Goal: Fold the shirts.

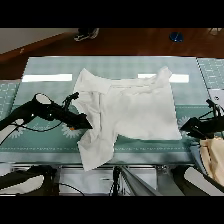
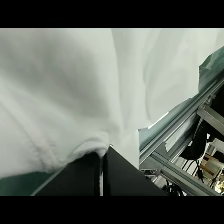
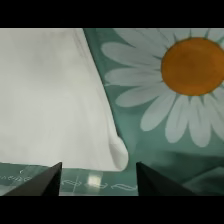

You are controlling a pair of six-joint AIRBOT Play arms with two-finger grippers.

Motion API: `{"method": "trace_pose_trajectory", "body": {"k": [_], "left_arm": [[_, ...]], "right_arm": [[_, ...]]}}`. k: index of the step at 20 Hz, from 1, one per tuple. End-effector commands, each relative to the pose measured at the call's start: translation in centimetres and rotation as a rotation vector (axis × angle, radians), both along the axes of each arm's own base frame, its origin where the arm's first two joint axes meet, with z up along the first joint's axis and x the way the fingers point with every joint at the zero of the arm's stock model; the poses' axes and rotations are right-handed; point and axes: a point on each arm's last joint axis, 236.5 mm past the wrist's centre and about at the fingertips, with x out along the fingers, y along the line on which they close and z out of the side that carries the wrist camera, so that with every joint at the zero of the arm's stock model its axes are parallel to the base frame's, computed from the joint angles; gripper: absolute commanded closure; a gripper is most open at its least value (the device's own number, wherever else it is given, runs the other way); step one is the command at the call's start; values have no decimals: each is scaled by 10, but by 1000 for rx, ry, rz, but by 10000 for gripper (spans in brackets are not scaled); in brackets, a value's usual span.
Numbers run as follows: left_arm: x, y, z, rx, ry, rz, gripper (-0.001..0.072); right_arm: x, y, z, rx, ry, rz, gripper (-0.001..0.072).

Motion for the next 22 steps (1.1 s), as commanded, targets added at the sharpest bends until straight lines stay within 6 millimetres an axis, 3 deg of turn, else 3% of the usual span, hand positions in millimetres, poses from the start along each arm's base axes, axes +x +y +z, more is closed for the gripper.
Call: {"method": "trace_pose_trajectory", "body": {"k": [1,4,7,8,9,10,13,15,16,17,18,20,22], "left_arm": [[0,0,1,-3,-7,-8,682],[0,0,1,-3,-7,-8,683],[0,0,1,-3,-7,-8,682],[0,0,1,-4,-7,-9,683],[0,0,1,-4,-9,-10,683],[0,0,1,-4,-9,-10,682],[5,4,11,-19,-28,-2,683],[24,14,44,-48,-110,20,683],[40,20,71,-67,-186,44,684],[60,28,110,-101,-291,85,684],[78,35,157,-145,-407,134,683],[103,58,272,-212,-693,245,684],[97,80,376,-203,-966,305,683]], "right_arm": [[-13,5,-17,1,29,-10,180],[-15,17,-31,46,40,-53,181],[0,31,-44,107,15,-141,203],[7,31,-47,111,3,-166,276],[14,33,-47,116,-15,-183,453],[22,35,-45,128,-38,-206,694],[45,53,-13,227,-184,-152,689],[62,58,33,242,-320,-95,689],[73,56,60,226,-407,-80,689],[91,57,100,223,-536,-89,689],[113,62,153,257,-704,-124,689],[138,66,278,314,-1069,-193,690],[131,66,396,290,-1380,-207,690]]}}
